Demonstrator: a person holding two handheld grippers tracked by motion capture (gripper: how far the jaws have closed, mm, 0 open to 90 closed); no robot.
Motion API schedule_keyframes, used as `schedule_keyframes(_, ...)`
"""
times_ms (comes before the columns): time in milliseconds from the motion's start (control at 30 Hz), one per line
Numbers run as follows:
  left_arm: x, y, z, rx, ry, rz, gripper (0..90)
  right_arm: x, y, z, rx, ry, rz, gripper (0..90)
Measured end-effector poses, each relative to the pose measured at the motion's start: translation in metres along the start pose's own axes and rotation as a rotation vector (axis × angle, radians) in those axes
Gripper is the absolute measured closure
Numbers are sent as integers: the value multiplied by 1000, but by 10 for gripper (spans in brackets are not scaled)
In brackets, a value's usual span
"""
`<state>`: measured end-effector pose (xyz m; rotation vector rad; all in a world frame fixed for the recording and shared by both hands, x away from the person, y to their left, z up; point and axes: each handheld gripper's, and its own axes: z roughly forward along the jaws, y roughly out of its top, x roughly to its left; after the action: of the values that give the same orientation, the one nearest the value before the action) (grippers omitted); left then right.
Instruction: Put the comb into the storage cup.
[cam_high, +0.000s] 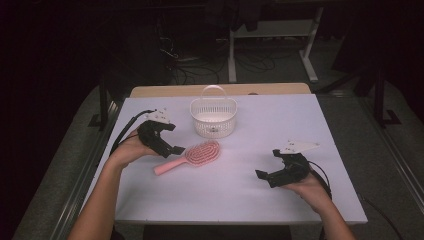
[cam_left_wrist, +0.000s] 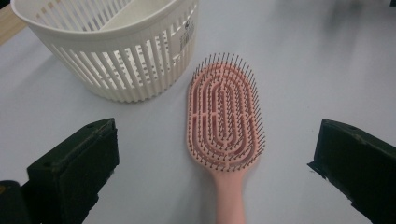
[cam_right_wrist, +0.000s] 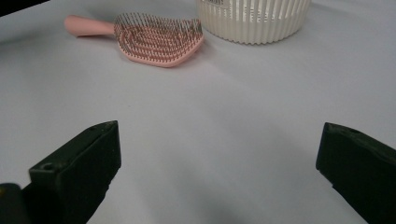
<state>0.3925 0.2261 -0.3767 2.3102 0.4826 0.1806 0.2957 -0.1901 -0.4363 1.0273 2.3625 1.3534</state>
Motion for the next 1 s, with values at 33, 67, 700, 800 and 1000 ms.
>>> schedule_keyframes(33, 0, 0, 1, 5, 0, 1, 1, 0, 0, 0, 0, 0, 0, 0)
schedule_keyframes(67, 0, 0, 1, 12, 0, 2, 1, 0, 0, 0, 0, 0, 0, 0)
schedule_keyframes(700, -5, -2, 13, 111, -7, 41, 1, 0, 0, 0, -2, 1, 1, 0)
schedule_keyframes(800, -5, -2, 15, 126, -5, 45, 1, 0, 0, 0, -2, 0, 1, 0)
schedule_keyframes(1000, -6, -3, 18, 153, 6, 57, 2, 0, 0, -1, -1, 0, 1, 0)
